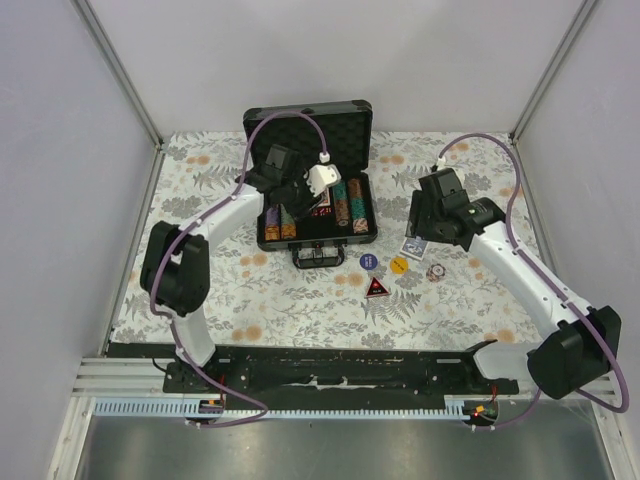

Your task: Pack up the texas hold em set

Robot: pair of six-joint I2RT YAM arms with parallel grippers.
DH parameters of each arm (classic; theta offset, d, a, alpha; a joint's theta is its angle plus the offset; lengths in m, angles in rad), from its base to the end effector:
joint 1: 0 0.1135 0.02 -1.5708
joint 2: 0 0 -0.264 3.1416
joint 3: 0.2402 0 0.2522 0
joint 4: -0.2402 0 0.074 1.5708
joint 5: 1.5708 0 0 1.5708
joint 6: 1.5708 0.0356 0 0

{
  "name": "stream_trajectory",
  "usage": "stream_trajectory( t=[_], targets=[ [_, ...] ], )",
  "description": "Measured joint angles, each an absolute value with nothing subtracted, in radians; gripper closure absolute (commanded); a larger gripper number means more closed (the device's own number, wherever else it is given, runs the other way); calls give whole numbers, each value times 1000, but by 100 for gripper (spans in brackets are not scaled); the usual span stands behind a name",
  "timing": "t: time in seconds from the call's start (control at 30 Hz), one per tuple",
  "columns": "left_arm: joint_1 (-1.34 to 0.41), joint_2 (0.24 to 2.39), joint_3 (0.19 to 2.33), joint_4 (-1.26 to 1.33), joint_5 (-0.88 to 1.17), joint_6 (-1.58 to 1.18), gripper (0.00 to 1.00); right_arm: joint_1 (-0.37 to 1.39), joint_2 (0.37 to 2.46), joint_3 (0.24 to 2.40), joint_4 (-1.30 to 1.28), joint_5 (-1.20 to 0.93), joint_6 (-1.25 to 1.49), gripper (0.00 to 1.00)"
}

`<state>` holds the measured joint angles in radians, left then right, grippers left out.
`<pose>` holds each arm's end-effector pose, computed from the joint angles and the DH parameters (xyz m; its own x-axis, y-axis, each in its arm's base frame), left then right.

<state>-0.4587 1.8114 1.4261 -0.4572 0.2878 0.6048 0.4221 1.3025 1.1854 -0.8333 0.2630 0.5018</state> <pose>0.3582 -0.1881 0.2527 -0.2127 0.7131 -0.6680 0.8691 0.4505 0.2042 0.2440 0.0994 0.3108 -0.7747 0.1613 -0.6114 0.1311 0.9869 0.0942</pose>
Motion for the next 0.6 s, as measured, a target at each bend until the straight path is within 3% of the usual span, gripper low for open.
stream_trajectory(
  t=[0.13,0.3,0.5,0.53,0.6],
  targets=[
    [-458,1863,1426,-453,279,725,53,396,1286,1177,-839,256,502,32],
    [-442,1910,1426,-426,323,820,34,371,1261,1176,-840,247,501,32],
    [-420,1938,1425,-358,396,880,23,344,1258,1174,-840,234,500,31],
    [-417,1943,1425,-352,404,889,17,340,1258,1174,-840,232,498,31],
    [-409,1956,1425,-342,423,910,17,328,1258,1174,-840,225,496,30]
  ],
)
